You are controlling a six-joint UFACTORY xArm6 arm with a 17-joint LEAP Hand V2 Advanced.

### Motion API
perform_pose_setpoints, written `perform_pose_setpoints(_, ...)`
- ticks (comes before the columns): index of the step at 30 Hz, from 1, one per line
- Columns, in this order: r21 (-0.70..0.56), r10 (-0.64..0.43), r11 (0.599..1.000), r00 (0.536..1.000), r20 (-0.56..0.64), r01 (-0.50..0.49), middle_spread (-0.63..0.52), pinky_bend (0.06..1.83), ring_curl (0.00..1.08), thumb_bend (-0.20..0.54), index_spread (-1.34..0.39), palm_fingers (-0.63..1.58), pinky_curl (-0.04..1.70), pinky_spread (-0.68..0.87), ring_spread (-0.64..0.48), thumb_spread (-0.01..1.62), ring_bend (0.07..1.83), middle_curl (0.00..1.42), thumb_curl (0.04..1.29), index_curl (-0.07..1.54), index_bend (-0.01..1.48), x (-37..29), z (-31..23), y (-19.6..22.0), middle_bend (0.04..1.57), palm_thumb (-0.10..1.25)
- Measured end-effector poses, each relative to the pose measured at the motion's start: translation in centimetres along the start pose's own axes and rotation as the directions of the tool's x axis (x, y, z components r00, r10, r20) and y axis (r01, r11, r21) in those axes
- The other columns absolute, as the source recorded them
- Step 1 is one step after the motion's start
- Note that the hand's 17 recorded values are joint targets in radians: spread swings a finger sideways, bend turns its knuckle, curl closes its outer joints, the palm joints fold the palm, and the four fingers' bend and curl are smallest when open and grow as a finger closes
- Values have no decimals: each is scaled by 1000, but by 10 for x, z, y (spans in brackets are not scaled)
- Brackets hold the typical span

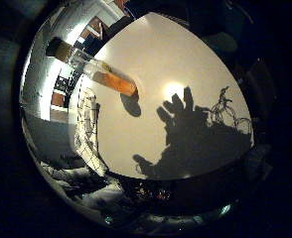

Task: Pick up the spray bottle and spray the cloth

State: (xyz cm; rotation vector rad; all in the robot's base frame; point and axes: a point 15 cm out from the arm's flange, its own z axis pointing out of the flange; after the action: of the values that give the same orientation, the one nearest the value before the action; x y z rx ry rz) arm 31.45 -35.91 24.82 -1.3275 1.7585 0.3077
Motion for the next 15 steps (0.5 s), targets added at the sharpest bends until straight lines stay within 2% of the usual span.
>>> perform_pose_setpoints(5, 55, 15, 998, 998, 60, -19, 154, 506, 325, -30, -130, 201, 279, 358, 154, 975, 524, 367, 317, 269, 151, -2, 21, -8, 238, 545)
perform_pose_setpoints(15, 86, 31, 996, 998, 58, -36, 163, 523, 308, -28, -118, 220, 269, 353, 138, 969, 558, 360, 304, 275, 156, 8, 46, -19, 250, 541)
